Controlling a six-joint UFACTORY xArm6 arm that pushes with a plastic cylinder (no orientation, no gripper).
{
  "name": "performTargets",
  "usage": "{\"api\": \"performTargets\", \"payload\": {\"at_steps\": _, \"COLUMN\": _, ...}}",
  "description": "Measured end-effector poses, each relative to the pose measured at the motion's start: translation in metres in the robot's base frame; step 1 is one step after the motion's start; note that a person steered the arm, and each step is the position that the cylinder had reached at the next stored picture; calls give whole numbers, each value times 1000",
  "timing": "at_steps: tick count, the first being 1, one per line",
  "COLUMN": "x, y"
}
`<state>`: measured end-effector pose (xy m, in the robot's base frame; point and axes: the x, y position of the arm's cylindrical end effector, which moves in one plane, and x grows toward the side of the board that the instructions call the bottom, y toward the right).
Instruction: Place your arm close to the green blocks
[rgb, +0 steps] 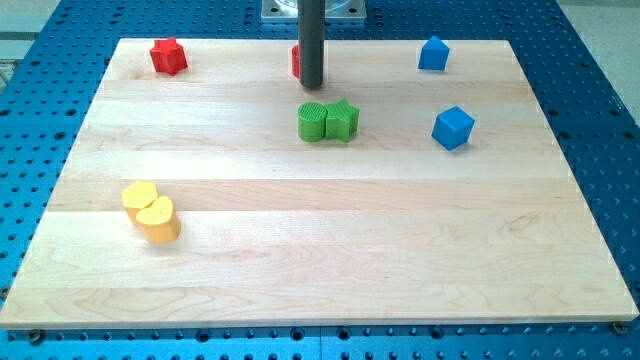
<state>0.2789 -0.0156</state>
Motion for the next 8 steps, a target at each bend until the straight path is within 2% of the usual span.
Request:
{"api": "performTargets", "payload": {"at_steps": 1, "x": 8, "y": -33}}
{"api": "performTargets", "payload": {"at_steps": 2, "x": -8, "y": -20}}
{"api": "performTargets", "payload": {"at_steps": 4, "x": -8, "y": -9}}
{"api": "performTargets", "payload": {"at_steps": 6, "x": 47, "y": -3}}
{"api": "performTargets", "payload": {"at_steps": 8, "x": 47, "y": 8}}
